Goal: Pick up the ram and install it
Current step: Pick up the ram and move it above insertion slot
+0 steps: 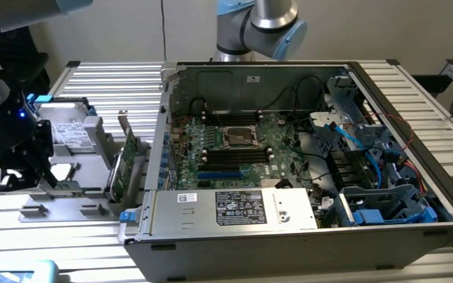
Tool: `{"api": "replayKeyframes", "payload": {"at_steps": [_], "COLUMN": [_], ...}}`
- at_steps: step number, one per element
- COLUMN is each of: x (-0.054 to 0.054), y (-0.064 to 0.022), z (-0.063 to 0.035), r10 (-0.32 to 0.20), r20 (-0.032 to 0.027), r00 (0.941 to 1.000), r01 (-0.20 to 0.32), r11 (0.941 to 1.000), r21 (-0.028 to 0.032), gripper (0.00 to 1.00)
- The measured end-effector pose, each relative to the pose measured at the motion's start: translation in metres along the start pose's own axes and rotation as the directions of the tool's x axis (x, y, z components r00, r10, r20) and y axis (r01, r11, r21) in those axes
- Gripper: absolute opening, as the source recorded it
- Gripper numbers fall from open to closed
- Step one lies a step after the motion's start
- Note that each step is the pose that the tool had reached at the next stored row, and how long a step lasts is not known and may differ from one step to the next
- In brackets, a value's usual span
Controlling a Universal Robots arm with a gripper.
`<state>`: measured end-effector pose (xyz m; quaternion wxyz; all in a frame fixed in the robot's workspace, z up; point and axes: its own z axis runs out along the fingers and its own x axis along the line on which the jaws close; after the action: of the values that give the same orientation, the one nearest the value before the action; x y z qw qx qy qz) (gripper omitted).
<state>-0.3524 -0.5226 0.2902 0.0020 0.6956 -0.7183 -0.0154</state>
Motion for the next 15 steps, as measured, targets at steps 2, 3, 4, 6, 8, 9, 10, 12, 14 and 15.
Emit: {"api": "replayKeyframes", "payload": {"at_steps": [2,3,4,6,8,9,10,12,14,15], "x": [0.0,0.0,0.0,0.001,0.002,0.002,0.003,0.004,0.005,0.006], "y": [-0.0026,-0.0041,-0.0054,-0.0085,-0.0129,-0.0154,-0.0182,-0.0236,-0.0293,-0.0323], "z": [-0.0064,-0.0097,-0.0129,-0.02,-0.0276,-0.0308,-0.0341,-0.0402,-0.0463,-0.0494], "r10": [0.0,0.0,-0.001,-0.001,-0.001,-0.001,-0.001,-0.001,-0.001,-0.001], "r20": [0.0004,0.0008,0.0012,0.0017,0.0038,0.0056,0.0076,0.0115,0.0153,0.017], "r00": [1.0,1.0,1.0,1.0,1.0,1.0,1.0,0.9999,0.9999,0.9999], "r01": [0.0,0.0,0.001,0.001,0.001,0.001,0.001,0.001,0.001,0.001], "r11": [1.0,1.0,1.0,1.0,1.0,1.0,1.0,1.0,1.0,1.0], "r21": [0.0008,0.0013,0.0016,0.0016,0.0016,0.0015,0.0014,0.0014,0.0012,0.0012], "gripper": [0.14,0.14,0.14,0.14,0.14,0.14,0.14,0.14,0.14,0.14]}}
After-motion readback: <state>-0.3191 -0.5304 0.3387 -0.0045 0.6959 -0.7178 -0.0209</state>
